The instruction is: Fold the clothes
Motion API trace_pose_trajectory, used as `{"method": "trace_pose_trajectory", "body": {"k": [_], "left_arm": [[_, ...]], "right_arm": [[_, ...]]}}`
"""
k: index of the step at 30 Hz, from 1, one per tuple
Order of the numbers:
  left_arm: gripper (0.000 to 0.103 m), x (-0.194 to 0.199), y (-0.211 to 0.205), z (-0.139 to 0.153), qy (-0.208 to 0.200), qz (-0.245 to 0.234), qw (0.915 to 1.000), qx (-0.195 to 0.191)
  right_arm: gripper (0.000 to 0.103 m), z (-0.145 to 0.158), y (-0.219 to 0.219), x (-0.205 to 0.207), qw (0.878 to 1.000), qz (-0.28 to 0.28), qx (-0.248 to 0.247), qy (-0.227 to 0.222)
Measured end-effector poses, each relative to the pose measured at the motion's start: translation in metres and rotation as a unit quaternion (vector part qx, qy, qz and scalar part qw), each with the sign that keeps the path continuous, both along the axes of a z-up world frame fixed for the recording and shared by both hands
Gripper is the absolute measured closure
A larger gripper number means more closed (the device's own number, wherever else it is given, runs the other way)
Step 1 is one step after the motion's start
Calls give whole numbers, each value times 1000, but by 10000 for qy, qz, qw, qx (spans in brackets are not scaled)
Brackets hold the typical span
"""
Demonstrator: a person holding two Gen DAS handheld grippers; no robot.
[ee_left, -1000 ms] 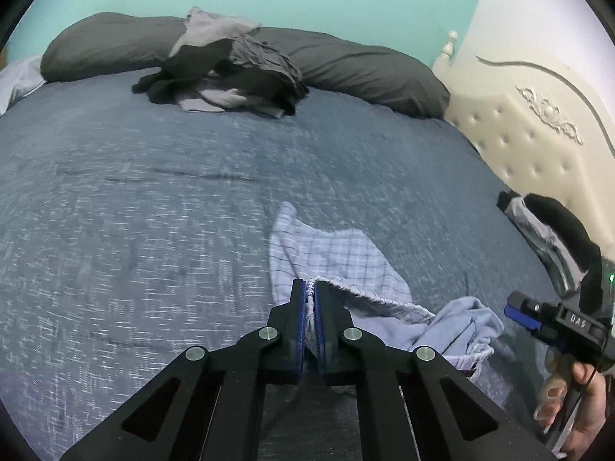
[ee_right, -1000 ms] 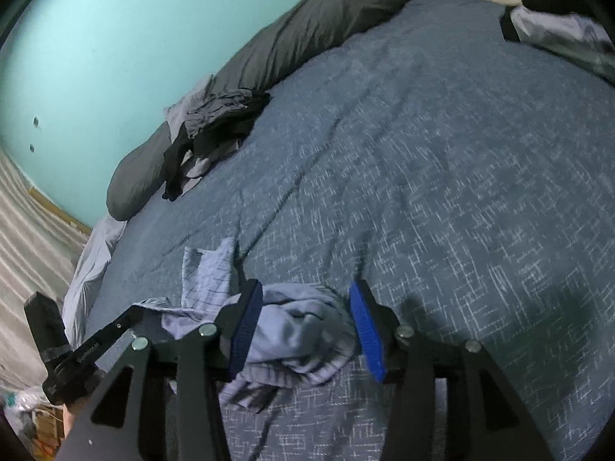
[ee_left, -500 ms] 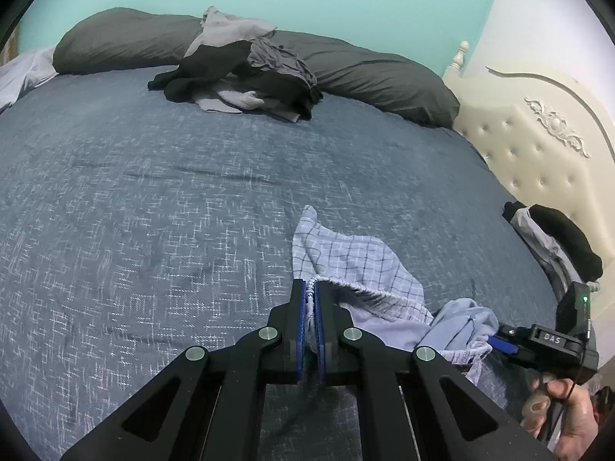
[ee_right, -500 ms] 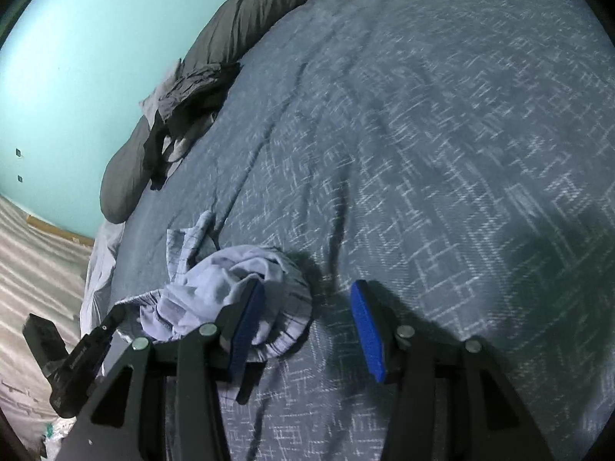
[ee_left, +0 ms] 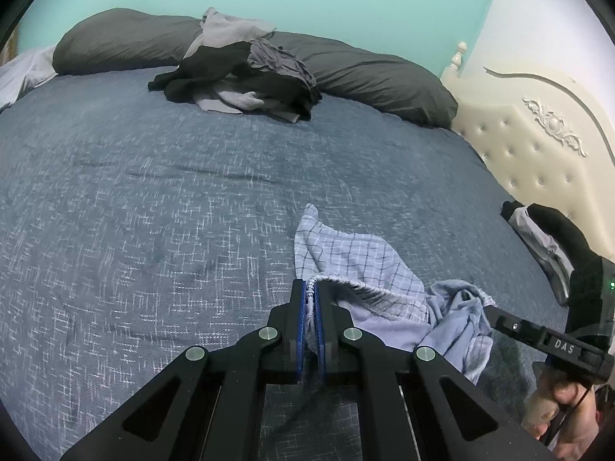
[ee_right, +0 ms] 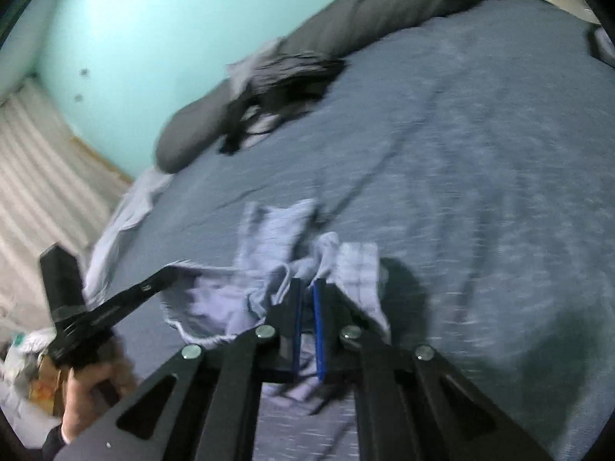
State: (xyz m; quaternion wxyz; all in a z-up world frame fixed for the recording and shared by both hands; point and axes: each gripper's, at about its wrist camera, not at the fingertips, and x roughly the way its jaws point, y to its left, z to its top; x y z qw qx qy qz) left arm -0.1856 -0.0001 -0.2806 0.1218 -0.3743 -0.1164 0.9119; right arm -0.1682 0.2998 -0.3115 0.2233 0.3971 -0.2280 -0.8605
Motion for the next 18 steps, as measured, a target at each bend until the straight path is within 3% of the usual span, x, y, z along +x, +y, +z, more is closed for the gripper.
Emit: {"method": "trace_pose_trajectory", "body": {"k": [5, 8, 15, 18], "left_arm": [[98, -2, -3, -5, -89, 63, 9999, 17], [98, -1, -3, -5, -88, 66, 9999, -1], [98, -3, -4, -8, -137, 80, 9999, -11], [98, -3, -4, -8, -129, 80, 9999, -20]], "right_arm": [[98, -5, -16, -2, 9977, 606, -209, -211], [96, -6, -26, 1, 9964, 818, 0, -242], [94, 12, -5, 0, 9991, 303, -263, 123], [76, 17, 11, 0, 9993, -137, -282, 185]]}}
